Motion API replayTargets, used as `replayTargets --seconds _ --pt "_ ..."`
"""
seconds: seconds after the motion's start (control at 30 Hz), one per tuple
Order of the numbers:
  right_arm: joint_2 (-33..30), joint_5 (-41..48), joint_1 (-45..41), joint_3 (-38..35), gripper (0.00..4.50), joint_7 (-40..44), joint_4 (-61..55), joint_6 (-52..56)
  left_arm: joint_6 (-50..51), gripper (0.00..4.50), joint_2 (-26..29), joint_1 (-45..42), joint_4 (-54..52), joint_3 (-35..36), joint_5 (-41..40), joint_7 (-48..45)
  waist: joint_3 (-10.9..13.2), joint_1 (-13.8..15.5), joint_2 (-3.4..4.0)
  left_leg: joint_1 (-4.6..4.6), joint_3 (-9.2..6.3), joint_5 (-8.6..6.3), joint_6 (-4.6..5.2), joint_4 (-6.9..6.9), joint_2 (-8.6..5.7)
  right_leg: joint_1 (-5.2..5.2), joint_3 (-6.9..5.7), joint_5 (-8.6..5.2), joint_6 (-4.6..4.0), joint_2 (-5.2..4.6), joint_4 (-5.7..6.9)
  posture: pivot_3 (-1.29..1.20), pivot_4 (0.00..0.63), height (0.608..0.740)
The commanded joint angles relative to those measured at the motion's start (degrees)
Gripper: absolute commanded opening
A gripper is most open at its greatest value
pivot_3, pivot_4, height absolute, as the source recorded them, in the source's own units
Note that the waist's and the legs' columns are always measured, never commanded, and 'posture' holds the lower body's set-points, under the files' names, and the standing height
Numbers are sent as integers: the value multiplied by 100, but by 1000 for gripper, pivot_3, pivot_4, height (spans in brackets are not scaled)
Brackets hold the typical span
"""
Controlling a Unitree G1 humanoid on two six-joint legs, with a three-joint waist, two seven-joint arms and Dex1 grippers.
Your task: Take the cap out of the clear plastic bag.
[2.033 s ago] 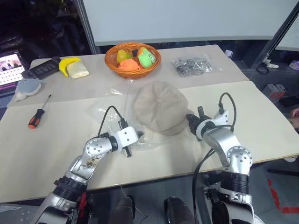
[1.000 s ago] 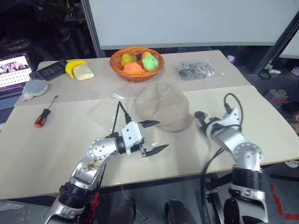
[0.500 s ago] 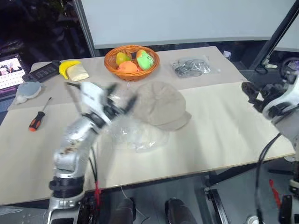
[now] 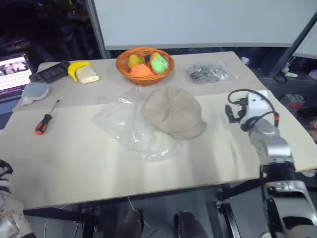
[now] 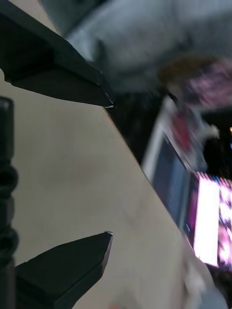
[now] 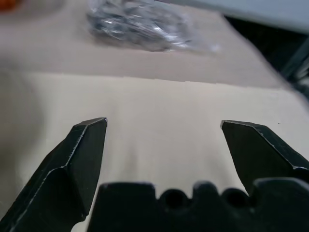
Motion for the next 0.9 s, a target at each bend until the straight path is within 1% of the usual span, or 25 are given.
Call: replayTargets --seconds 0.03,0.1,0.2,0.3,0.5,0.73,0.9 --pt "-55 -348 -327 -170 4500 244 561 -644 -217 4433 -192 335 -458 -153 -280 -295 0 14 -1 -3 0 0 0 -2 0 0 -1 1 -1 0 -7 0 150 740" --pt "-59 -522 -381 -156 4500 252 860 -830 -299 4433 -280 438 -633 -327 -348 -435 -5 13 -9 -5 1 -2 -2 -9 0 -3 -1 1 -2 -1 -12 0 150 740" --pt "-23 -701 -454 -195 4500 267 1257 -1090 -523 4433 -289 560 -835 -800 -116 -628 -5 6 -10 -6 2 -2 -3 -22 1 -5 -1 1 -3 -1 -18 0 150 740" --pt "11 -785 -482 -252 4500 277 1565 -1275 -604 4433 -324 554 -874 -970 -101 -583 -6 -36 -9 -4 9 -2 -2 -21 1 -4 5 2 -4 -1 -15 0 150 740" --pt "25 -983 -491 -266 4500 342 1903 -1494 -673 4433 -163 610 -895 -1142 -23 -599 -5 -195 -9 -2 10 -2 -2 -25 3 -5 7 2 -4 2 -15 0 150 740" --pt "60 -1072 -515 -375 4500 342 1996 -1531 -695 4433 -265 616 -930 -1218 -115 -527 -5 -180 -9 -1 11 -2 -2 -21 3 -4 8 2 -4 3 -12 0 150 740" --pt "124 -1096 -529 -417 4500 389 1966 -1584 -656 4433 -201 507 -918 -1272 -142 -468 -5 -179 -9 -1 11 -2 -2 -21 3 -4 8 2 -4 2 -12 0 150 740"
